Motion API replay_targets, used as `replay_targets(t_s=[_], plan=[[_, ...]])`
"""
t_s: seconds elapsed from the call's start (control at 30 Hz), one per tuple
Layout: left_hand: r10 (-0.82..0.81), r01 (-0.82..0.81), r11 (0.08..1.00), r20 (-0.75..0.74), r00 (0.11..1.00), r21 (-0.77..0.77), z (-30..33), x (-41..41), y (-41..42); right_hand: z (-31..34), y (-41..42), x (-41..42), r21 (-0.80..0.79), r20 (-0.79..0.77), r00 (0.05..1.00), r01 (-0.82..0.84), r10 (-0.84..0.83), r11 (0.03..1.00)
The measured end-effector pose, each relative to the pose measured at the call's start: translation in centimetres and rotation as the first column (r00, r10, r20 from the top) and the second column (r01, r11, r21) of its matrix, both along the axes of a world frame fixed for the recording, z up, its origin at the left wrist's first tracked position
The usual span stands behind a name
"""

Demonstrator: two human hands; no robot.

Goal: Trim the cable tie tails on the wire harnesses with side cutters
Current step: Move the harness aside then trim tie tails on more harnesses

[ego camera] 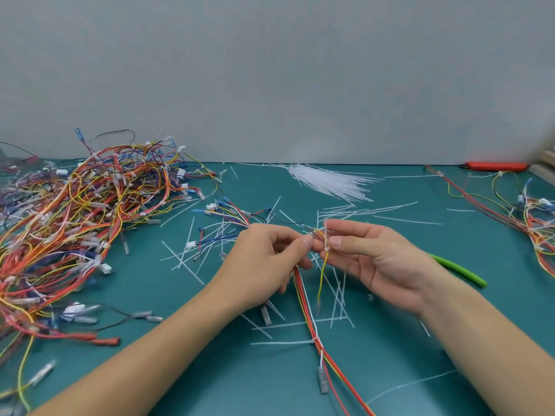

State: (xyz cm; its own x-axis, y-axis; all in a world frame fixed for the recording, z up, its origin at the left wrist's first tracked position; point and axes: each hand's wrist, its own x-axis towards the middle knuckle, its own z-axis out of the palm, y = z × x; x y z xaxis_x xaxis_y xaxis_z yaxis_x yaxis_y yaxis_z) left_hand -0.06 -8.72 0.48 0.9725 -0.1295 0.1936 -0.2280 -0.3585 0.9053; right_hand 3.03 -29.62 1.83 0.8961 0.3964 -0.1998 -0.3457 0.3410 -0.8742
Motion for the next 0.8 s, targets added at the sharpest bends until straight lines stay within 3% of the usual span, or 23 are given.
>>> replay_targets(t_s=[0.13,0.4,0.57,0.67,0.8], plan=[[-0.084,0.046,0.974,-0.162,0.983,-0.222,0.5,-0.4,-0.3,0.3,1.0,-0.9,0.038,0.002,0.999,0.046,-0.046,0.998],[-0.214,0.068,0.862,-0.240,0.947,-0.502,0.4,-0.7,-1.0,0.8,2.0,-1.9,0.042,0.109,0.966,0.230,-0.234,0.972],[-0.227,0.064,0.841,-0.243,0.943,-0.537,-0.2,-0.6,-1.3,0.6,2.4,-2.4,-0.083,0.226,0.943,0.270,-0.246,0.959],[-0.253,0.046,0.812,-0.279,0.926,-0.582,-0.3,-0.2,-1.2,0.6,2.3,-2.3,-0.313,0.368,0.914,0.296,-0.172,0.902],[-0.269,0.025,0.801,-0.322,0.908,-0.599,0.3,0.6,-1.4,1.8,-0.1,-1.0,-0.438,0.364,0.928,0.249,-0.083,0.864]])
